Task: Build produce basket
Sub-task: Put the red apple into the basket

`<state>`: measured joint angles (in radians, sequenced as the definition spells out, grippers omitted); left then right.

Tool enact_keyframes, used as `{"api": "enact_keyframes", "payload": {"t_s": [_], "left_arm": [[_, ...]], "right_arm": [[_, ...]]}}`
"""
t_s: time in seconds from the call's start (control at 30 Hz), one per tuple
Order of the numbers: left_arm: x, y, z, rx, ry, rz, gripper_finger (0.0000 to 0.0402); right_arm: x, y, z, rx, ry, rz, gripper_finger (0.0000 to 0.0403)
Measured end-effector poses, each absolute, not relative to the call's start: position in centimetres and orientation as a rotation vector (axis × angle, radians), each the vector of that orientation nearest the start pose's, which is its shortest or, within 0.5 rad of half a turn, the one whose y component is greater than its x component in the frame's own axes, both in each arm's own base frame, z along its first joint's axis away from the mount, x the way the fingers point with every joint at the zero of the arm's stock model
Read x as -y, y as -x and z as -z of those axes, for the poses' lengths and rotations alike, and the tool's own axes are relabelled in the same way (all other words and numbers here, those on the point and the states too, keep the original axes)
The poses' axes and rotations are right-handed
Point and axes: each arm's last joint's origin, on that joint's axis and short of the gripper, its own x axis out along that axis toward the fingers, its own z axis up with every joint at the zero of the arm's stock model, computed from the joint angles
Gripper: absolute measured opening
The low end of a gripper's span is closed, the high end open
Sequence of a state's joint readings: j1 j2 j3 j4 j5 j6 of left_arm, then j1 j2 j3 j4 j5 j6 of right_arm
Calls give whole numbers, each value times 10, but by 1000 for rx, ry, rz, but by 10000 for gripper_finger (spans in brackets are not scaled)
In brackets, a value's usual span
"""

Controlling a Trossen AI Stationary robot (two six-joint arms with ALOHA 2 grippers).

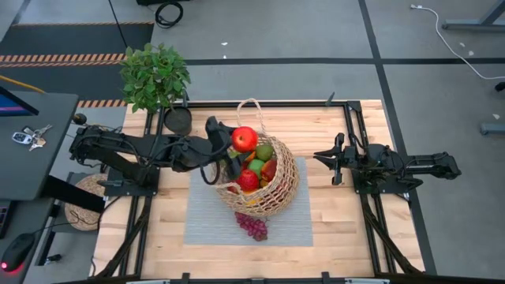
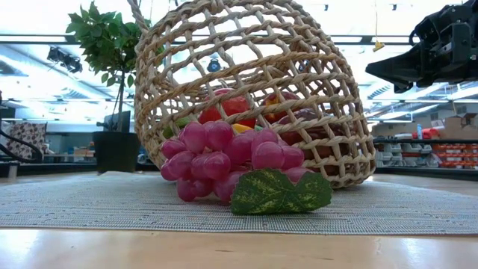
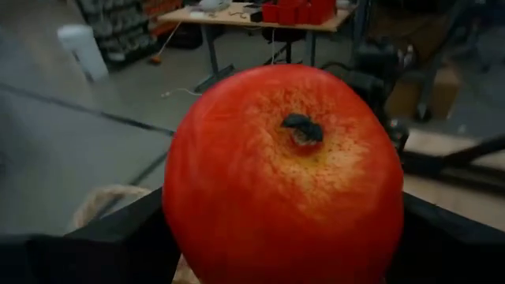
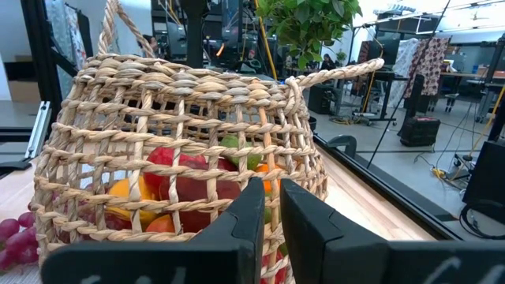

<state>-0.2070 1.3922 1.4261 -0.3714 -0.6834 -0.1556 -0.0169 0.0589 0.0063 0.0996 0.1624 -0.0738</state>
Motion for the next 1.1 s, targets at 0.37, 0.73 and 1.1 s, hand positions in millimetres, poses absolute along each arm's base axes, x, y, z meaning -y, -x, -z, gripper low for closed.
{"api": "enact_keyframes", "payload": {"t_s": [0.37, 0.73, 1.1], "left_arm": [[44, -299, -402, -257, 45, -500, 335], [44, -299, -402, -255, 47, -501, 335], [40, -299, -401, -301, -102, -493, 335]], "right_arm": [[6, -100, -171, 40, 70, 181, 50], [6, -100, -171, 40, 70, 181, 50], [6, -100, -171, 40, 70, 181, 50]]}}
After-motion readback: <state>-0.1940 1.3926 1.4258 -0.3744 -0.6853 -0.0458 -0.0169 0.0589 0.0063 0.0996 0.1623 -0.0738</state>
